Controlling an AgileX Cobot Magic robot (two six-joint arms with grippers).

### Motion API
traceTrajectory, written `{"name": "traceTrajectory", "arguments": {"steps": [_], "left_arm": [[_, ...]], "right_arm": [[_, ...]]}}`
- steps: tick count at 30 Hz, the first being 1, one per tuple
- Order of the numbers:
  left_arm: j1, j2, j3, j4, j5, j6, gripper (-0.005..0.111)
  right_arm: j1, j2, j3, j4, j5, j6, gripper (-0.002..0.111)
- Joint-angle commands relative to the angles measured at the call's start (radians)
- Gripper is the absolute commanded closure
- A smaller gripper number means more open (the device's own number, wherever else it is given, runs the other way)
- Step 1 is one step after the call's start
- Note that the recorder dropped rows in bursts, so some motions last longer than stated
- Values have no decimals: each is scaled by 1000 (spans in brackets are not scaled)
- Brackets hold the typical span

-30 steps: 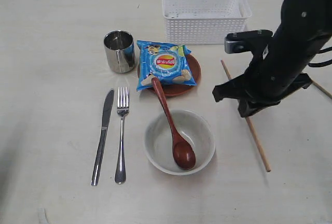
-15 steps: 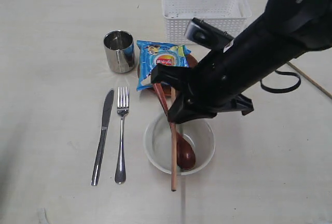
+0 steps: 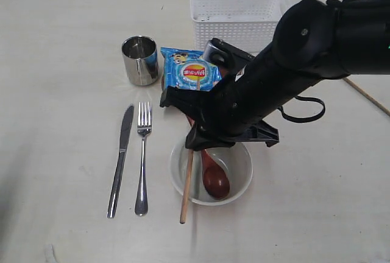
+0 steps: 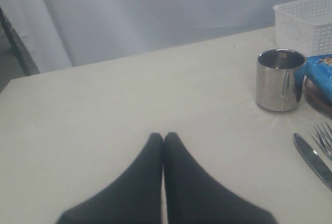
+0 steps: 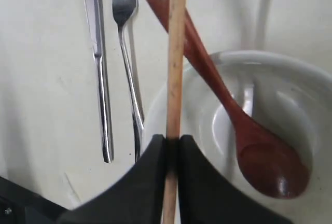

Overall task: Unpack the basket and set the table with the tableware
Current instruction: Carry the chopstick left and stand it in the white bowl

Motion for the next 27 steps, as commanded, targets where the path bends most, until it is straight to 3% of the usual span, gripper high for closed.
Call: {"name": "traceTrajectory", "arguments": {"steps": [1,22,24,27], "left_arm": [[5,-3,2,-12,-8,-3,107],[5,-3,2,-12,-8,-3,107],[5,-3,2,-12,-8,-3,107],[5,-3,2,-12,-8,-3,107]], "right_arm": [[2,-1,2,-88,28,73,109],[5,33,4,-77,76,111,108],[5,43,4,-78,74,109,103],[5,45,4,-78,71,96,83]]}}
